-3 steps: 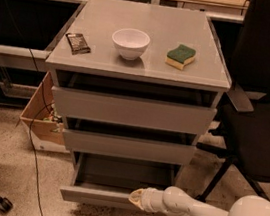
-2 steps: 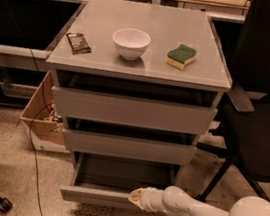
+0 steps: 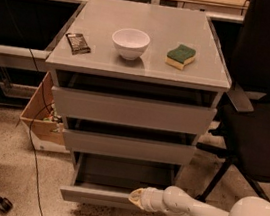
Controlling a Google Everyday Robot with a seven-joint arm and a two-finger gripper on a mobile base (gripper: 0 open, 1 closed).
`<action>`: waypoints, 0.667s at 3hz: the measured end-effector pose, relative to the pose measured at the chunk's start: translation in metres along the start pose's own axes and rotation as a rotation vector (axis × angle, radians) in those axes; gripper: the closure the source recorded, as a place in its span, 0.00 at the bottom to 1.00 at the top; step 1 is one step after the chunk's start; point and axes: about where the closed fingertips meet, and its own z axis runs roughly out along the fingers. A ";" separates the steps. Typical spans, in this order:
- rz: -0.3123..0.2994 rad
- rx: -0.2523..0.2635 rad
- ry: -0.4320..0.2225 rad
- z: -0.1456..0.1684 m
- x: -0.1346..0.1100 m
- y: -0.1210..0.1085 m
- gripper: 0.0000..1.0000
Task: Close bottom drawer
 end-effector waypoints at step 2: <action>-0.010 -0.004 -0.011 0.004 -0.003 0.000 0.15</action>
Offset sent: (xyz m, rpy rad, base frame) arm 0.0048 0.0055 0.0001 0.0143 -0.0183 0.0190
